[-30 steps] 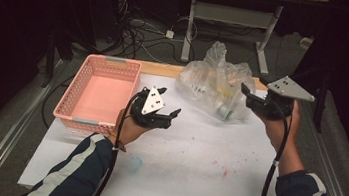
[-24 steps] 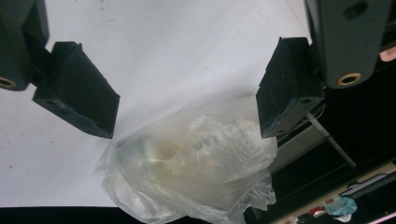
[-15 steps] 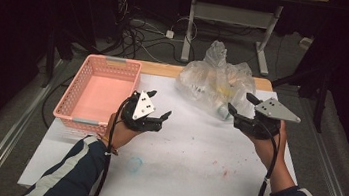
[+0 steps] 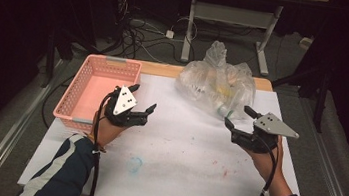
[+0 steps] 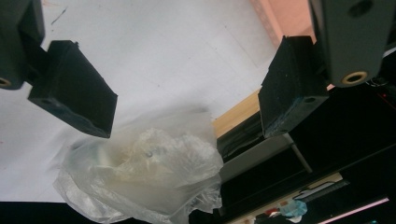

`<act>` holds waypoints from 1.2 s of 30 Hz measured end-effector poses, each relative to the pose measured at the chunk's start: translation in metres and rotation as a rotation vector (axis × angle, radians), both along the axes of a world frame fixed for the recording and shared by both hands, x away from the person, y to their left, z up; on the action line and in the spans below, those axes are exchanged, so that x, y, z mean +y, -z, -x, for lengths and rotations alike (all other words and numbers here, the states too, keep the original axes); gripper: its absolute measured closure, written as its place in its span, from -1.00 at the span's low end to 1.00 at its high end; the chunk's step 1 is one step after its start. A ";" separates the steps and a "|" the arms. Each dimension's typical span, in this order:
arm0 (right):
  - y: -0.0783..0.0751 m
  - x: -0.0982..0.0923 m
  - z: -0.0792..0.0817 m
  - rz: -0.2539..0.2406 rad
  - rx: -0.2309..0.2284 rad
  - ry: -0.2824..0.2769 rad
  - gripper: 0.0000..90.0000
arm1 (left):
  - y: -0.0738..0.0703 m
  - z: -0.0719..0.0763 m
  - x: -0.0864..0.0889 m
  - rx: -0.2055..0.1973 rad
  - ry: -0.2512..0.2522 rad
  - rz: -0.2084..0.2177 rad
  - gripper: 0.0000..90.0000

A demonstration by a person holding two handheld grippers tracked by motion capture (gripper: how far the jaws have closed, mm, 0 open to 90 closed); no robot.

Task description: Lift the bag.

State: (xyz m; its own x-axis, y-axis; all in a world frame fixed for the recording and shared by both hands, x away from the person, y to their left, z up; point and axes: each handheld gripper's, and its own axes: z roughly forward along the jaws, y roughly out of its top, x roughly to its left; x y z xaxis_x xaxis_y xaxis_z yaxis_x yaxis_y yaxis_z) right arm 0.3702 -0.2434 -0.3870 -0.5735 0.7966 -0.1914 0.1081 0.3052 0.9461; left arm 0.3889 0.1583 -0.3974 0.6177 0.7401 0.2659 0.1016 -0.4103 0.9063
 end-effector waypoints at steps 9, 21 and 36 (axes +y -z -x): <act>0.008 -0.004 0.012 -0.002 0.017 -0.009 -0.54 | 0.005 0.012 0.020 -0.001 -0.006 -0.009 -0.65; 0.018 -0.010 0.027 0.017 0.009 -0.011 -0.60 | 0.014 0.025 0.036 0.009 -0.008 -0.032 -0.65; 0.035 -0.014 0.046 0.063 0.015 -0.021 -0.58 | 0.027 0.044 0.054 0.017 -0.031 -0.053 -0.65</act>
State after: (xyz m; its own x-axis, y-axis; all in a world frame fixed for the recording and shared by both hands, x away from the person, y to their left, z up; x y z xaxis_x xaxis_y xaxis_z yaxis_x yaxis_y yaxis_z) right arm 0.3245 -0.2569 -0.4224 -0.5929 0.7710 -0.2325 0.1150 0.3668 0.9232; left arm 0.3448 0.2125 -0.4241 0.5996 0.7438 0.2952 0.1298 -0.4544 0.8813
